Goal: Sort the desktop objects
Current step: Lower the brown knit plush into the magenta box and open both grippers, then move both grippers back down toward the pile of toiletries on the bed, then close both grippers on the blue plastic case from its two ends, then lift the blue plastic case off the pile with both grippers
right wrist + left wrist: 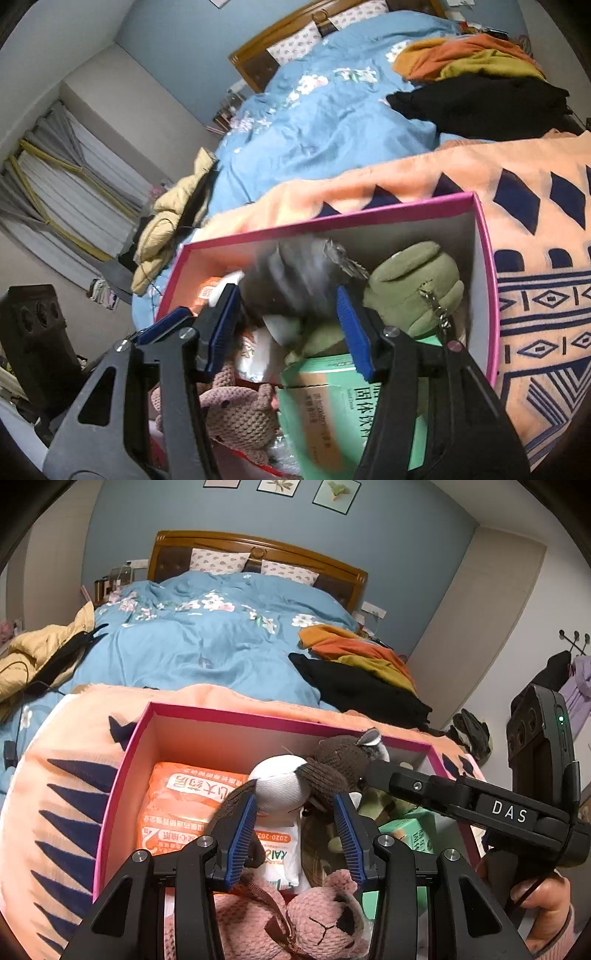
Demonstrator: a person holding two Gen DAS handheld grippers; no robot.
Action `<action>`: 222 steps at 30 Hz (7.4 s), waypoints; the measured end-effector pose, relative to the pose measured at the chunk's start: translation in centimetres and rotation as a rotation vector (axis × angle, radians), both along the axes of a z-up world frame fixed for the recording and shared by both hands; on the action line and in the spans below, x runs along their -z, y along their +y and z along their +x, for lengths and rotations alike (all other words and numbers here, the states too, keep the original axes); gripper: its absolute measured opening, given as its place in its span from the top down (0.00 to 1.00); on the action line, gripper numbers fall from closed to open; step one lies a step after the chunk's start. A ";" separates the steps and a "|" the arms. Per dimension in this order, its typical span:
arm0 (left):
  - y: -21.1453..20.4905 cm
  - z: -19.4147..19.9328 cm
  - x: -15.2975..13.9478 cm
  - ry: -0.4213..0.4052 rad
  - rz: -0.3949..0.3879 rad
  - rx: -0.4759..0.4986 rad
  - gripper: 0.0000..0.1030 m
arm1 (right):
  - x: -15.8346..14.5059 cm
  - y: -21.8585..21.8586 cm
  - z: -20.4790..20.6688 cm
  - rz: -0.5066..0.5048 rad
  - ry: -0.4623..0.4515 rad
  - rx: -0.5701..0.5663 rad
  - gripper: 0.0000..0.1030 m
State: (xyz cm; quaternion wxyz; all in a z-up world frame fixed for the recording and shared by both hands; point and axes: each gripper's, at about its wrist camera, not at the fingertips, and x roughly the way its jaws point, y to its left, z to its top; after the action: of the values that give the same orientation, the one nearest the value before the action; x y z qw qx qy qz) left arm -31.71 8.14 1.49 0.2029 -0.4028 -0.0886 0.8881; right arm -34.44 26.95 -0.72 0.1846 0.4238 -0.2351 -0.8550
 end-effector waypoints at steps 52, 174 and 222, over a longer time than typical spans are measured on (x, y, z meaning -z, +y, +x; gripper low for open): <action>-8.8 24.2 0.1 0.265 -0.022 -0.058 0.06 | 0.4 0.6 23.4 0.097 0.306 -0.273 0.33; -6.4 29.7 8.8 -0.052 0.248 0.108 0.33 | 9.7 -1.4 29.5 -0.203 0.069 -0.350 0.46; -3.0 26.5 10.2 -0.164 0.283 0.233 0.23 | 11.0 2.8 31.6 -0.074 0.077 -0.282 0.36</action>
State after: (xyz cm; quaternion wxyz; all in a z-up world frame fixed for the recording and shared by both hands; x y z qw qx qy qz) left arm -5.17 5.10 -8.71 0.3509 -0.4486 -0.1814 0.8017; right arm -2.88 29.78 -11.70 0.3274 0.4125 -0.1974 -0.8268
